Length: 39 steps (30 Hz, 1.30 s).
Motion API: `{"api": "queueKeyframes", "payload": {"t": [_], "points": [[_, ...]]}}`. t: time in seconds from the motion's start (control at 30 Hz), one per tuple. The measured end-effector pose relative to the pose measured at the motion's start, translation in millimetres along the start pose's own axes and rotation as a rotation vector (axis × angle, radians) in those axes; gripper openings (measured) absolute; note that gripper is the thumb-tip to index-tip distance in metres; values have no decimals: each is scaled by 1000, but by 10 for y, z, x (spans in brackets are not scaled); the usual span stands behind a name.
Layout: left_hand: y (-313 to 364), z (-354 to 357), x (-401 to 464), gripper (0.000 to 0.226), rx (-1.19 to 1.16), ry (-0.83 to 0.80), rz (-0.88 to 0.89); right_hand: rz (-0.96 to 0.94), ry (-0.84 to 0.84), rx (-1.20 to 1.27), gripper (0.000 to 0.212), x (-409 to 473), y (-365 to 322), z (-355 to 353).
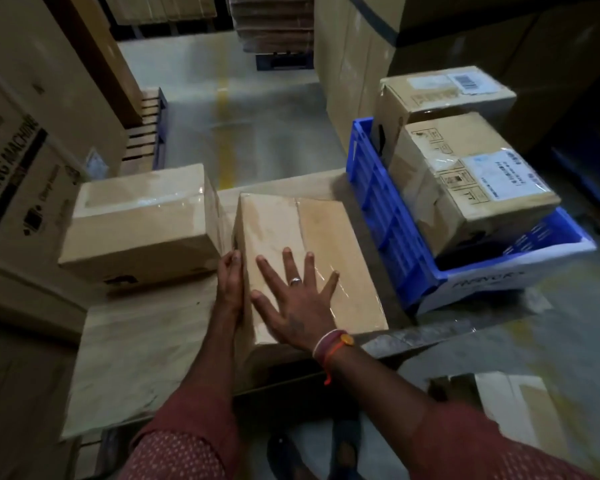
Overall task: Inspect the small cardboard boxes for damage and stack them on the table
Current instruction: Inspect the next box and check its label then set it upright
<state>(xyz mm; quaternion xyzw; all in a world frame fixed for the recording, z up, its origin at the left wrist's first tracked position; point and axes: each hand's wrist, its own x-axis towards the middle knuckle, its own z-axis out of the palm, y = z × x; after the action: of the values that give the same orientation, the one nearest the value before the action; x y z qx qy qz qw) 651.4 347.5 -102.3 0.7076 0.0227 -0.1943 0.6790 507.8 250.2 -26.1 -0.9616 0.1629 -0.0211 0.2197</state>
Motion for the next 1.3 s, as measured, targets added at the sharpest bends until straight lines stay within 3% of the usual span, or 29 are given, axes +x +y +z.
{"api": "queueKeyframes", "payload": {"t": [0.07,0.17,0.27,0.37,0.5,0.67,0.87,1.13,1.3], "points": [[-27,-69,21,80,-76,-124,-127,3,9,-60,67,-30,-92,154],[-37,-104,-88,73,-112,-272,-244,8,9,-159,69,-120,-105,386],[-38,-142,-135,67,-83,-279,-293,0,-1,-213,69,-130,-64,462],[141,-99,-202,43,114,-133,-110,-40,6,-225,67,-74,81,318],[348,73,-446,48,443,109,273,-27,32,-242,67,98,473,82],[264,316,-675,58,1076,-51,660,-18,-16,-277,65,145,610,54],[64,325,-787,61,1366,-78,689,-6,-41,-312,67,143,603,94],[273,550,-568,62,1363,-86,542,-29,-133,-283,58,595,914,-290],[102,549,-553,66,1389,-28,605,-46,-104,-321,60,548,999,-155]]}}
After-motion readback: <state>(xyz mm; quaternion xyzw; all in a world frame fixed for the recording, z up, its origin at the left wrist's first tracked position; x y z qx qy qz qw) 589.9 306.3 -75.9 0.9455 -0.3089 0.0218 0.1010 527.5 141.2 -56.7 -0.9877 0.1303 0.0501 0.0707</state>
